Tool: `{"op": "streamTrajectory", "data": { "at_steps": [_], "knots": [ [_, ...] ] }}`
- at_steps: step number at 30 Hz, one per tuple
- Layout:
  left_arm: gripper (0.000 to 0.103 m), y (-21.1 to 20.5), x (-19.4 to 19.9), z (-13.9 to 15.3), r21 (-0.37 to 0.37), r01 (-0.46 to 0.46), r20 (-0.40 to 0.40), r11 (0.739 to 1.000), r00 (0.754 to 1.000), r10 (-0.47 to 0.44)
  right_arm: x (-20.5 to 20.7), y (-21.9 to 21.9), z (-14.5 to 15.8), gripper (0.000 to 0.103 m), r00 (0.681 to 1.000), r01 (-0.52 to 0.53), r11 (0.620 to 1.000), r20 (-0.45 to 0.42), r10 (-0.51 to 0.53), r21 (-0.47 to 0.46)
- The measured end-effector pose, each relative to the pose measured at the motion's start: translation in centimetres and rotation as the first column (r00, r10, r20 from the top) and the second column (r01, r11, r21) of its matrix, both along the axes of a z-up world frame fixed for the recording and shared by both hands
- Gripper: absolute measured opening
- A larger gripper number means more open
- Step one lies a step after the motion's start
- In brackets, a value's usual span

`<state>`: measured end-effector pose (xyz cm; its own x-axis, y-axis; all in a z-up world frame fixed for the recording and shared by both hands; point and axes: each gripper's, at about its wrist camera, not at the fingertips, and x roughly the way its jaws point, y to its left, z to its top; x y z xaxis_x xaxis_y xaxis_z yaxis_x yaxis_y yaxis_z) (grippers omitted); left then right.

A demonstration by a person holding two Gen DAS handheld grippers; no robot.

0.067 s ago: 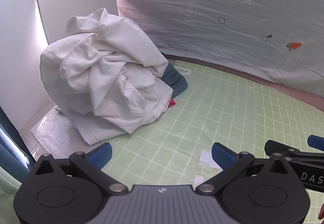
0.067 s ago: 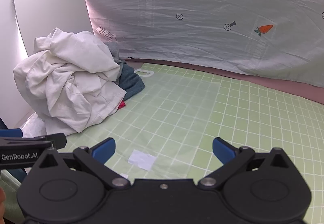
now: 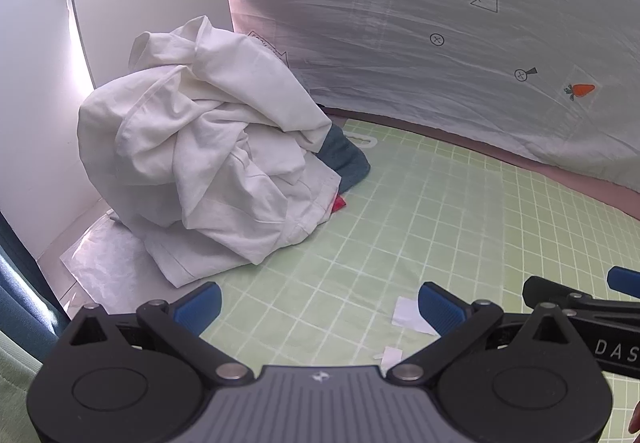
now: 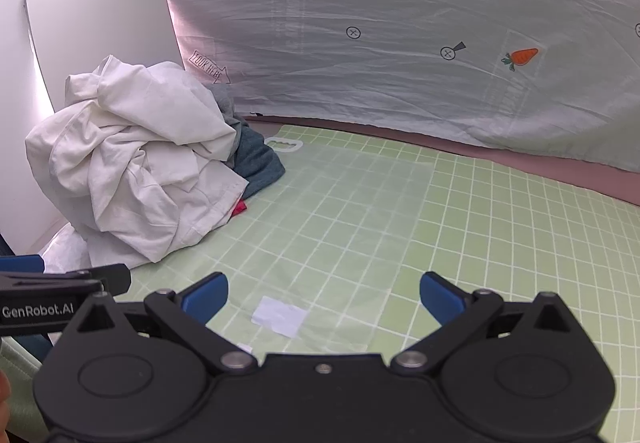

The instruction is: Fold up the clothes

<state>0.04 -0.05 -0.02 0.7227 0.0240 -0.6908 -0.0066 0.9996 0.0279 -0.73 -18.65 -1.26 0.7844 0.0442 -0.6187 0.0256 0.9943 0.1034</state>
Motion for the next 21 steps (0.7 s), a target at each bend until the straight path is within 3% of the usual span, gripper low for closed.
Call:
{"op": "streamTrajectory", "data": {
  "at_steps": [21],
  "knots": [
    [0.103,-0.13,0.13,-0.24,0.002,-0.001,0.001,1.000,1.000,0.001,0.02,-0.72,-0.23,0.103,1.000,0.001,1.000,-0.002,-0.001,0.003]
  ]
}}
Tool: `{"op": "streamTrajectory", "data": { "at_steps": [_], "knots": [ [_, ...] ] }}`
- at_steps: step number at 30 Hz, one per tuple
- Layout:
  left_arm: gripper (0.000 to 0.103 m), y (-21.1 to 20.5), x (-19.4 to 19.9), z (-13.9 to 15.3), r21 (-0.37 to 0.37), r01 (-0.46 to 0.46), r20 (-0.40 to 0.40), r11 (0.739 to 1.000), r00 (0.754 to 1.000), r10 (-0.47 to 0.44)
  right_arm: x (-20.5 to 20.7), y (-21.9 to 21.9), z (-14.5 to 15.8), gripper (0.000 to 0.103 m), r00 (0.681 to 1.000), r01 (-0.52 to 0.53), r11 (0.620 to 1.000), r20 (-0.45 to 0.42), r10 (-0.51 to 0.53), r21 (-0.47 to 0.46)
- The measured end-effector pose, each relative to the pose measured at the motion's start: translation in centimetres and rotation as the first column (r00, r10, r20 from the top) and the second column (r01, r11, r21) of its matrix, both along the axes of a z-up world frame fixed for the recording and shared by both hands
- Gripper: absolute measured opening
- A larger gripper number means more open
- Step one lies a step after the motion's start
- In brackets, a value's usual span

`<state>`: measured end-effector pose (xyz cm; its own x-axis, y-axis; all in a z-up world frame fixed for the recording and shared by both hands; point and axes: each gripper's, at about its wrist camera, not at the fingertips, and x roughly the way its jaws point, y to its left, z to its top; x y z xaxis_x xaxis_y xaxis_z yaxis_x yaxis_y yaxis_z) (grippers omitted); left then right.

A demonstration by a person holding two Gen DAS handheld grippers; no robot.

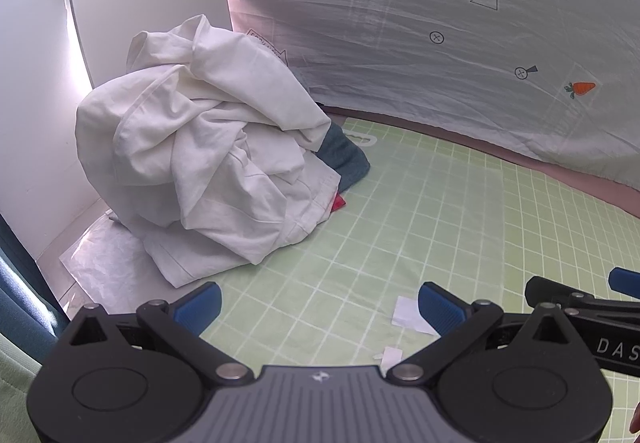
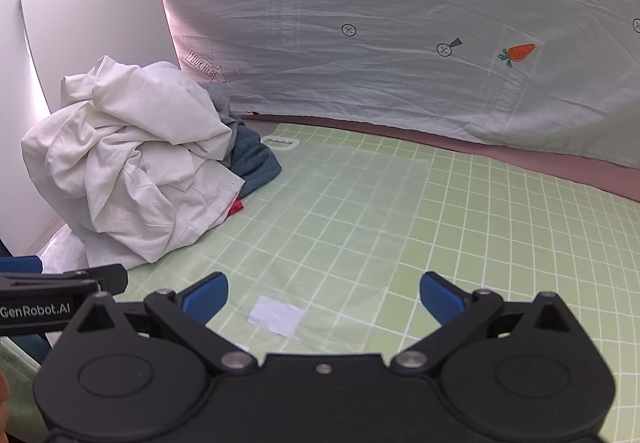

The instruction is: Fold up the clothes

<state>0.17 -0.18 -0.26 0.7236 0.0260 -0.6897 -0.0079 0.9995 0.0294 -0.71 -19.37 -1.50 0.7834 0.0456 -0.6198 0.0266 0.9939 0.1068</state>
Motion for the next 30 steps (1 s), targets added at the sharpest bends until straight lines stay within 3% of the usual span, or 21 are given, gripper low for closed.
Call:
{"op": "streamTrajectory", "data": {
  "at_steps": [30],
  "knots": [
    [0.103,0.01,0.17,0.05,0.002,0.000,0.001,1.000,1.000,0.000,0.08,0.04,0.05,0.103,1.000,0.002,1.000,0.002,-0.002,0.002]
  ]
}}
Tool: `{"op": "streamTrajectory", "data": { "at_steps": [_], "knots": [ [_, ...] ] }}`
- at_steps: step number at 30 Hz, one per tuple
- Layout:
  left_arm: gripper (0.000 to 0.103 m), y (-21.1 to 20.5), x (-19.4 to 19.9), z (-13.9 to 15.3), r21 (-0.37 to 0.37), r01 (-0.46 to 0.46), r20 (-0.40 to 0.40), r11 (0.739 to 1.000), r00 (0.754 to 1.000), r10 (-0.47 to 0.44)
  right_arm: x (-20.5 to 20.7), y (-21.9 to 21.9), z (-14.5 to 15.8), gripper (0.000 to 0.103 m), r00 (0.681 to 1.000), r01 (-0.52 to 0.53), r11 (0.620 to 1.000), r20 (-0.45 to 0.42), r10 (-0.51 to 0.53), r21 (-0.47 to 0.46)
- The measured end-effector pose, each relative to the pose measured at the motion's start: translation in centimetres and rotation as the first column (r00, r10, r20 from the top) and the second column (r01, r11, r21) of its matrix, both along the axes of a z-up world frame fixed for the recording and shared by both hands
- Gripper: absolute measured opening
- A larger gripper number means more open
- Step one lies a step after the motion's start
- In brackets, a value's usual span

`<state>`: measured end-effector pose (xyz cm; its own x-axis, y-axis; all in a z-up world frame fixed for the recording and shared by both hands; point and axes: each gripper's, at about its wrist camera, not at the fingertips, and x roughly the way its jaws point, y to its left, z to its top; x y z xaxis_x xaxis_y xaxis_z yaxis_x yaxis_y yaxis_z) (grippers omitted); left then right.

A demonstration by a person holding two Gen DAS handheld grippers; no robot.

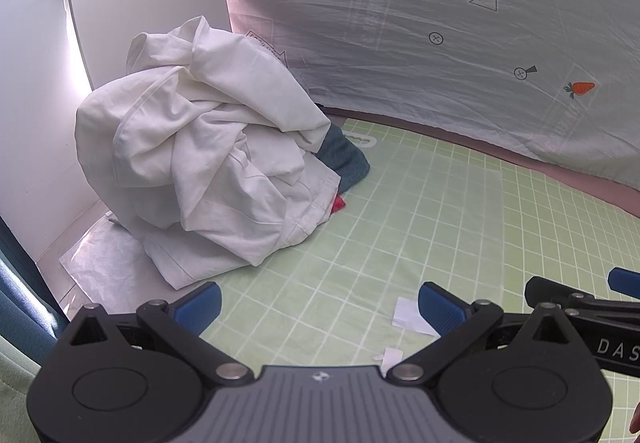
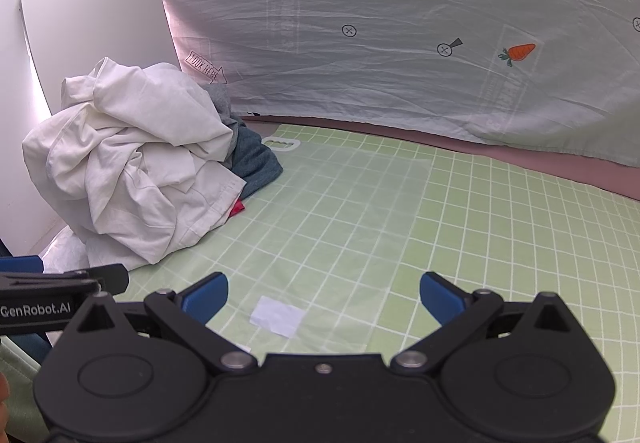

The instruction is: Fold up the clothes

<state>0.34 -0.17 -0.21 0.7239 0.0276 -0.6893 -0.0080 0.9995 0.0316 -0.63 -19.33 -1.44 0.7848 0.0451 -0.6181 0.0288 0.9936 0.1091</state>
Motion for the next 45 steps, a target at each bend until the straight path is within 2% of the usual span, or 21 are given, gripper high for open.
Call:
{"op": "streamTrajectory", "data": {
  "at_steps": [14,19,23,28,33,40,42,45],
  "knots": [
    [0.103,1.4,1.5,-0.4,-0.012,-0.056,-0.017,0.998,0.998,0.056,2.4,0.2,-0.4,0.103,0.999,-0.033,0.999,0.005,0.033,0.024],
    [0.103,3.6,3.5,-0.6,-0.057,-0.146,-0.028,0.988,0.989,0.144,5.7,0.9,-0.4,0.103,0.997,-0.075,0.997,0.028,0.075,0.009],
    [0.103,6.3,6.0,-1.4,-0.110,-0.253,-0.074,0.961,0.967,0.246,9.3,2.2,-0.7,0.103,0.988,-0.146,0.989,0.049,0.147,-0.024],
    [0.101,8.6,9.5,-2.5,-0.071,-0.310,-0.067,0.948,0.950,0.305,14.2,4.6,-0.9,0.103,0.966,-0.241,0.967,0.081,0.247,-0.078],
    [0.087,10.8,13.2,-3.5,-0.068,-0.360,-0.059,0.930,0.932,0.357,19.5,7.6,-0.9,0.097,0.930,-0.340,0.934,0.110,0.351,-0.106],
    [0.071,13.2,17.6,-4.7,-0.088,-0.396,-0.064,0.914,0.918,0.392,26.2,12.3,-1.3,0.086,0.871,-0.460,0.875,0.113,0.477,-0.150],
    [0.058,13.8,18.4,-5.1,-0.113,-0.401,-0.077,0.909,0.916,0.395,27.7,13.7,-1.5,0.073,0.850,-0.491,0.854,0.117,0.513,-0.174],
    [0.050,14.5,19.2,-5.4,-0.148,-0.408,-0.098,0.901,0.913,0.397,29.1,15.2,-1.8,0.072,0.820,-0.534,0.825,0.128,0.558,-0.183]
  ]
}}
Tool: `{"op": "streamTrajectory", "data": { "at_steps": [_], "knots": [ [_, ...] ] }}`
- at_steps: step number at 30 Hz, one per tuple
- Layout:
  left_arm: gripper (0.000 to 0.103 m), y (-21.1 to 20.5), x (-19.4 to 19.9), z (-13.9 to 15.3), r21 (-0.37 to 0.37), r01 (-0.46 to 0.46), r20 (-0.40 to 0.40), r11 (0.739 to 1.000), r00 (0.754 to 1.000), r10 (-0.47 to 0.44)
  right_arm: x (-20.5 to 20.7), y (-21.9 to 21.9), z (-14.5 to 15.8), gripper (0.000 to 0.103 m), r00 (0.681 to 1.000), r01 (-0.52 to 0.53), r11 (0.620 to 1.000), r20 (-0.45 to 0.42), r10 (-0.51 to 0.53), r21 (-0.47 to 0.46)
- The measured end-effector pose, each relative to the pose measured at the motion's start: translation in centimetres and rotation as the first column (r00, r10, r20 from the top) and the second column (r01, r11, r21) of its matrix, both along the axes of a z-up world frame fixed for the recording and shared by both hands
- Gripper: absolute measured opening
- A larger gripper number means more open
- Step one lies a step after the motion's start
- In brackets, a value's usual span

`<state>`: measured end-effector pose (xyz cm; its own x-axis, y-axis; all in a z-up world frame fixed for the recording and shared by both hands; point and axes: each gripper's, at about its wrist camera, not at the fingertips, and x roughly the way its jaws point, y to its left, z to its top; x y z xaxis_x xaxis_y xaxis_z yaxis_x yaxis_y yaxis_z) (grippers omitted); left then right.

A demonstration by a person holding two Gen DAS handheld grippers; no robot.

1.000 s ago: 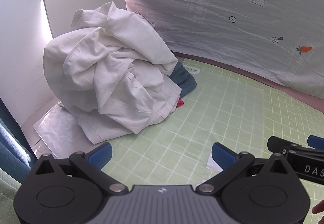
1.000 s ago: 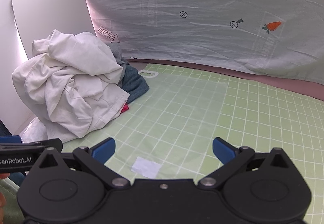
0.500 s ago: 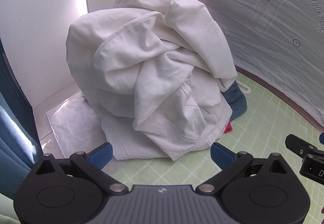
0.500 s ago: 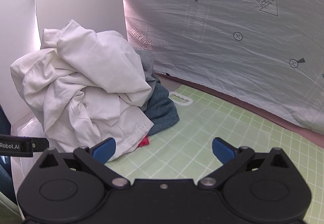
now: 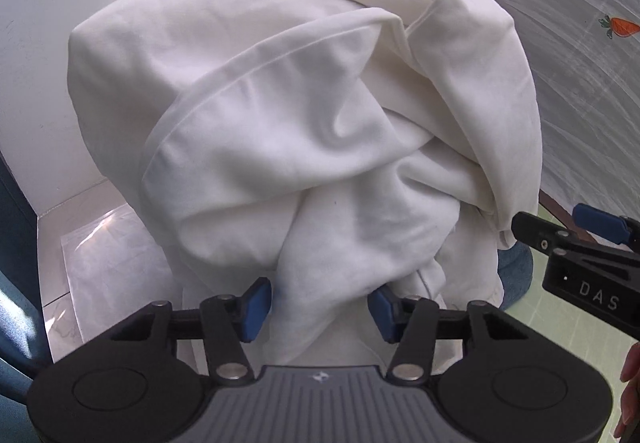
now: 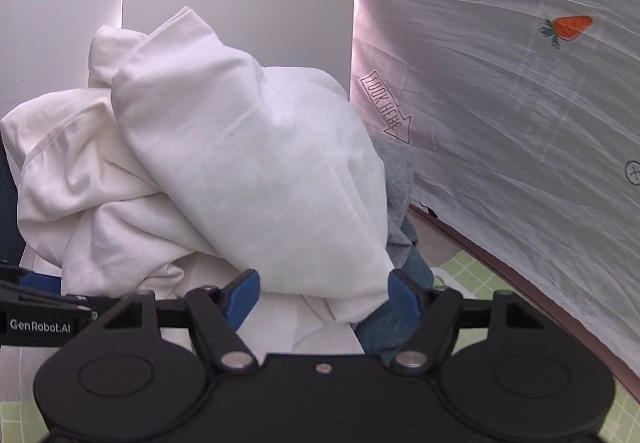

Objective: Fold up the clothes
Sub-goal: 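Reach into the white heap and close both grippers on the white shirt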

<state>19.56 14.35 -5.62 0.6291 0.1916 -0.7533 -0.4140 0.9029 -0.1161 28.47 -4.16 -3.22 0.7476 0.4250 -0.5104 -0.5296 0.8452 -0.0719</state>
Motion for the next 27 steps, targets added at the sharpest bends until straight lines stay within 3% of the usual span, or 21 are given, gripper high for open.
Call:
{"op": "streamTrajectory", "data": {
  "at_steps": [5,9,10,11,14,16,18,19,20,21,24,27],
  "knots": [
    [0.042,0.2,0.3,-0.1,0.004,0.005,0.003,1.000,1.000,-0.005,1.7,1.8,-0.3,0.079,0.997,-0.058,0.997,0.042,0.060,-0.052],
    [0.036,0.4,0.1,-0.2,0.001,0.008,0.006,1.000,1.000,-0.008,3.1,2.8,-0.3,0.094,0.993,-0.097,0.990,0.053,0.103,-0.104],
    [0.035,0.5,0.1,-0.2,-0.003,0.009,0.007,1.000,1.000,-0.009,3.4,2.9,-0.2,0.093,0.992,-0.108,0.988,0.050,0.114,-0.114],
    [0.034,0.6,0.0,-0.2,-0.006,0.009,0.008,1.000,1.000,-0.009,3.6,2.9,-0.2,0.091,0.991,-0.125,0.986,0.031,0.129,-0.107],
    [0.030,0.5,-0.2,-0.1,-0.008,0.012,0.010,1.000,1.000,-0.012,4.2,2.6,-0.2,0.054,0.982,-0.182,0.983,-0.065,0.179,-0.036],
    [0.028,0.3,-0.2,0.1,-0.009,0.009,0.009,1.000,1.000,-0.009,3.8,2.6,-0.2,0.043,0.982,-0.173,0.984,-0.078,0.169,-0.042],
    [0.023,0.0,-0.2,0.2,-0.009,0.003,0.009,1.000,1.000,-0.003,3.1,2.5,-0.1,0.025,0.988,-0.143,0.988,-0.069,0.139,-0.066],
    [0.022,-0.1,-0.4,0.3,-0.007,0.002,0.010,1.000,1.000,-0.002,2.9,2.1,0.1,0.023,0.991,-0.123,0.991,-0.068,0.119,-0.055],
    [0.017,-0.3,-0.6,0.5,-0.002,0.001,0.012,1.000,1.000,-0.001,2.6,1.7,0.3,0.011,0.993,-0.103,0.994,-0.067,0.100,-0.044],
    [0.011,-0.4,-0.8,0.7,0.002,-0.001,0.016,1.000,1.000,0.001,2.3,1.1,0.5,0.008,0.995,-0.081,0.996,-0.068,0.079,-0.023],
    [0.007,-0.5,-1.5,1.3,0.001,-0.001,0.039,1.000,0.999,0.001,1.2,-0.9,1.4,0.005,0.997,-0.020,0.998,-0.068,0.023,0.053],
    [0.005,-0.9,-2.4,2.2,0.010,0.007,0.056,1.000,0.998,-0.008,-1.6,-2.3,2.7,0.004,1.000,0.023,0.999,0.008,-0.023,0.044]
  ]
}}
